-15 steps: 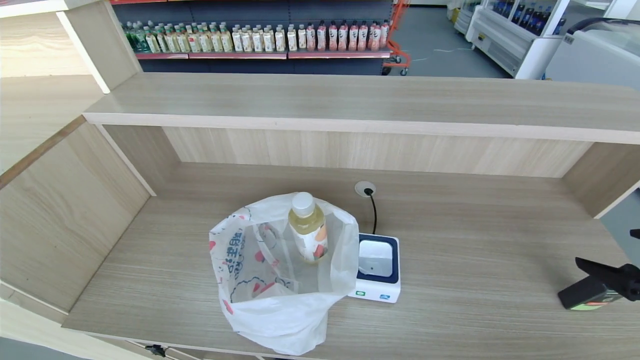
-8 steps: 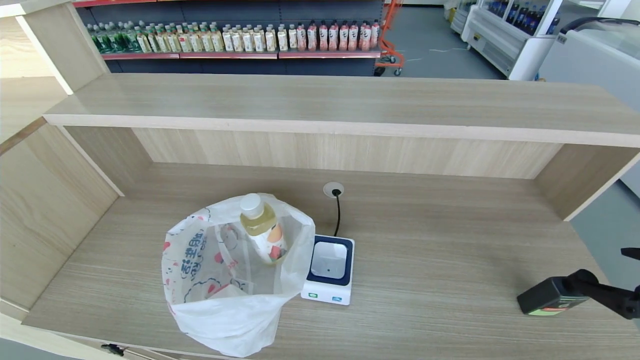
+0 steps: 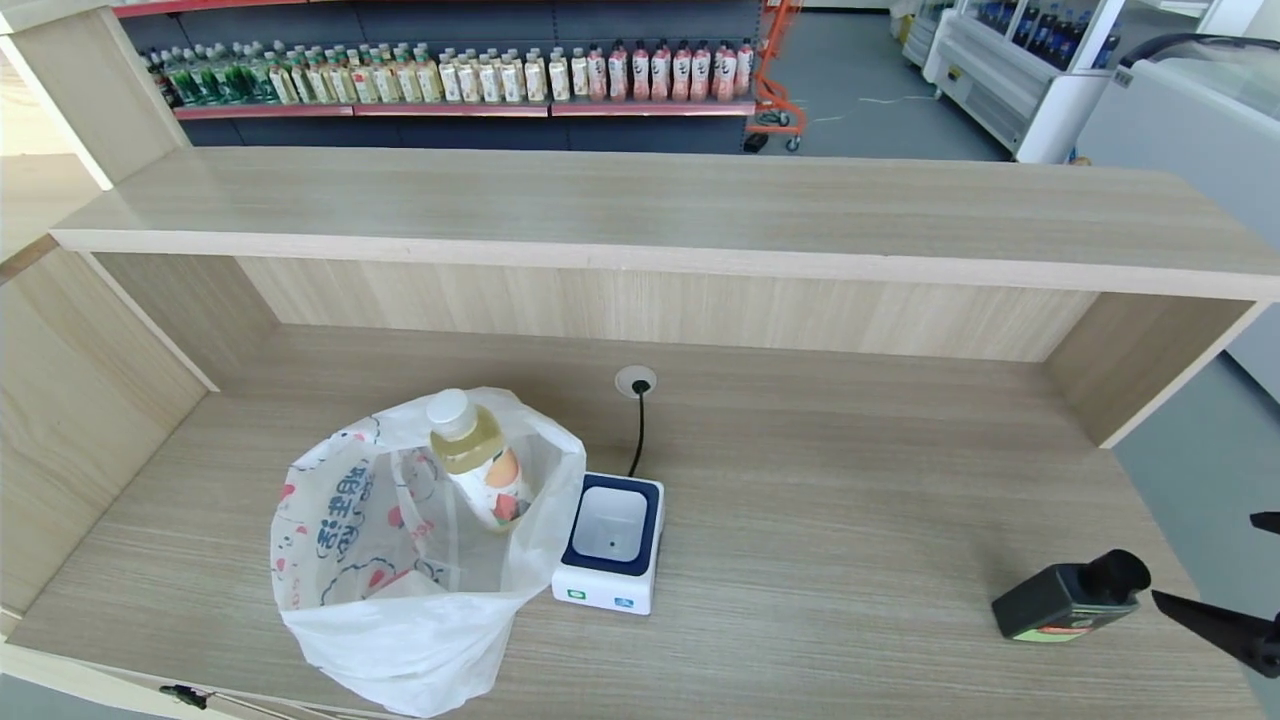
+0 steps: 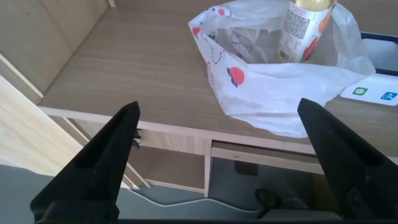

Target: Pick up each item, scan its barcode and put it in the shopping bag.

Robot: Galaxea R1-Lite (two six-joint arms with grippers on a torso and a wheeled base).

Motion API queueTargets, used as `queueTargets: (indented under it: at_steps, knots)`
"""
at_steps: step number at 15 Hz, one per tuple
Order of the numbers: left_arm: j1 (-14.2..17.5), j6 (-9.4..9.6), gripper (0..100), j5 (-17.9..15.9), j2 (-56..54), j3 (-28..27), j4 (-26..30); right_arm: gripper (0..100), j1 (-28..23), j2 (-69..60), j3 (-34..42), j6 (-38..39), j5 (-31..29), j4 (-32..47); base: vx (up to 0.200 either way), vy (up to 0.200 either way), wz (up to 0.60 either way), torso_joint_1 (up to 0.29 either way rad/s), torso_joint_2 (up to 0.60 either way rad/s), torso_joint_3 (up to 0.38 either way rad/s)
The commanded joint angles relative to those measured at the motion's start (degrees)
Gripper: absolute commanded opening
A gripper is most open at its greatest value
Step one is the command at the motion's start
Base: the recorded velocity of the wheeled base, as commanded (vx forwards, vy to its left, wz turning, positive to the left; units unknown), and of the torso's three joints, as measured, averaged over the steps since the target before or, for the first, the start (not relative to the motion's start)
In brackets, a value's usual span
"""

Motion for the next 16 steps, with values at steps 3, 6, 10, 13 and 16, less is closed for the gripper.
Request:
queueTargets:
  at_steps: [3,6,10,13,16]
  knots:
    - [0.0,-0.01,100,0.0,0.0,0.0,0.0,100,-2.0,-2.0,0.1,-6.2,-1.7,5.3,0.000,0.000,0.00,0.000,0.00,0.000]
    - [0.0,-0.01,100,0.0,0.0,0.0,0.0,100,-3.1,-3.6,-0.2,-9.8,-1.8,6.1,0.000,0.000,0.00,0.000,0.00,0.000]
    - [0.0,-0.01,100,0.0,0.0,0.0,0.0,100,-3.4,-3.3,0.1,-12.4,-2.3,9.5,0.000,0.000,0.00,0.000,0.00,0.000]
    - [0.0,-0.01,100,0.0,0.0,0.0,0.0,100,-4.2,1.9,0.0,-14.1,-4.5,9.0,0.000,0.000,0.00,0.000,0.00,0.000]
    - [0.0,-0.01,100,0.0,0.0,0.0,0.0,100,-4.5,7.3,-0.3,-14.8,-4.8,8.3,0.000,0.000,0.00,0.000,0.00,0.000]
